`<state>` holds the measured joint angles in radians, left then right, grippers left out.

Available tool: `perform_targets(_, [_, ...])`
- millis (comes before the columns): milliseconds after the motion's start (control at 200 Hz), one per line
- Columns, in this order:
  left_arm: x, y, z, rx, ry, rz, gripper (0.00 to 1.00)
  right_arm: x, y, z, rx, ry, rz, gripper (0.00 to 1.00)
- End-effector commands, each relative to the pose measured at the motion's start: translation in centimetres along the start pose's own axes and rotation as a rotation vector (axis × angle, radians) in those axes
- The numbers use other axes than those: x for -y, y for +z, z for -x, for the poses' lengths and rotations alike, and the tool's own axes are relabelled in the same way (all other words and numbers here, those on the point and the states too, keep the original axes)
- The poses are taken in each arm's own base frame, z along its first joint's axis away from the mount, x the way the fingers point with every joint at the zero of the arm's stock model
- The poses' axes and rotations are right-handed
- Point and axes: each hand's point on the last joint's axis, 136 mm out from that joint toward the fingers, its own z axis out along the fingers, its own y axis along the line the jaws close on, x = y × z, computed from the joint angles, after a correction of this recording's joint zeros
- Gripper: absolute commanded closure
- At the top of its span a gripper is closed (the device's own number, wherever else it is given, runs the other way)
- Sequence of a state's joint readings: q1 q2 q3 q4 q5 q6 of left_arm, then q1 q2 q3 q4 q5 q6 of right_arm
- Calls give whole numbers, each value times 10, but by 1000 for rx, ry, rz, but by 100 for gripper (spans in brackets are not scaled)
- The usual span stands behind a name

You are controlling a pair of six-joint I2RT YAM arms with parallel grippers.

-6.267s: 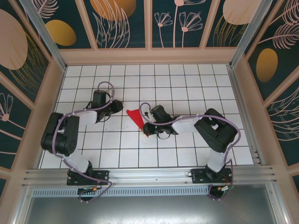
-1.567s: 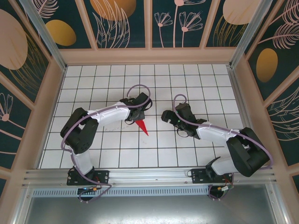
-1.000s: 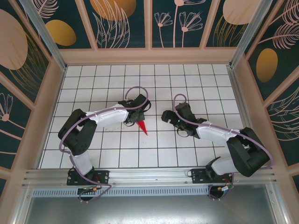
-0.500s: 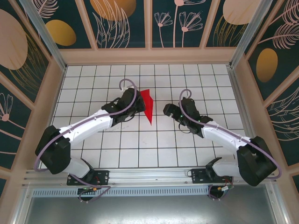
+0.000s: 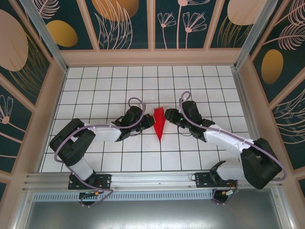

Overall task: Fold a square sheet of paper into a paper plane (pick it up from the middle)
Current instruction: Turn over a paper plane at the center of the table, then move the paper plane to the top-center of the table.

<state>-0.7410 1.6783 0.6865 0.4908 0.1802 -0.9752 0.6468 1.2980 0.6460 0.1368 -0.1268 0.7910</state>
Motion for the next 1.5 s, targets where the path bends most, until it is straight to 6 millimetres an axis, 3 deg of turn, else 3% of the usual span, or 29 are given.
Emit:
perform_targets(0, [20,1,-1,3,-21,-126,100,-11,16,-15,-68,-27,18,73])
perform_targets(295, [1,2,-8,3,-15,-72,100,29,40,-32,-129,-29,-181,71])
perform_targets(310, [-7,6,-13,-12,-20,-50,100,31,41,-34,-134,-28,-187,70])
perform_targets(555, [-24,12,-18,-16,-28,0,100,43,52,-52,-210,-44,-202,59])
perform_targets(811, [-27,15,-19,-20,-26,11,100,36,52,-70,-289,-41,-146,53])
perform_targets(1096, [-26,14,-17,-18,-15,22,100,35,38,-79,-301,-40,-158,38])
perform_targets(1266, [-26,14,-17,-19,-14,18,100,33,36,-87,-335,-46,-148,39])
perform_targets(1496, [-24,14,-18,-24,-14,12,100,16,31,-94,-370,-9,-54,42])
